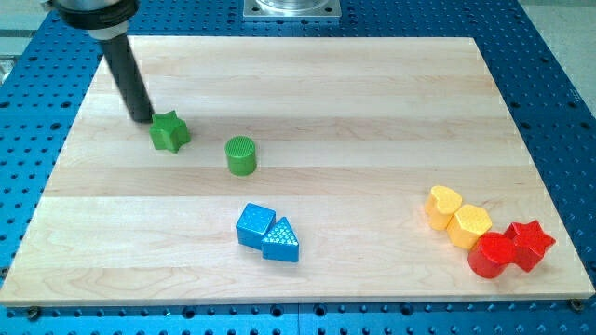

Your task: Push the green circle into the green star

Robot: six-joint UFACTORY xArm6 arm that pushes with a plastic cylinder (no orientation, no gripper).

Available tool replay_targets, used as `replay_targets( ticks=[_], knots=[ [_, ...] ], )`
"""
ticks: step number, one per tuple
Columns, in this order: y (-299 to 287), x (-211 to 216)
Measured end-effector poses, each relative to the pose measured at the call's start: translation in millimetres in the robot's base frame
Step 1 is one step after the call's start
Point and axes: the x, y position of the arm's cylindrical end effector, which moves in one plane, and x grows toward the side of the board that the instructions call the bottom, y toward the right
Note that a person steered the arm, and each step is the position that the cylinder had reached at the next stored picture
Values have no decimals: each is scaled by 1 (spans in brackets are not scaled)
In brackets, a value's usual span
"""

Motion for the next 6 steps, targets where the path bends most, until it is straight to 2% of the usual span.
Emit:
replay_targets(
  ticks=[1, 2, 3, 4, 5, 6],
  knots=[
    [161, -3],
    [285, 35],
    [292, 93],
    [233, 105],
    [136, 105],
    [112, 105]
  ],
)
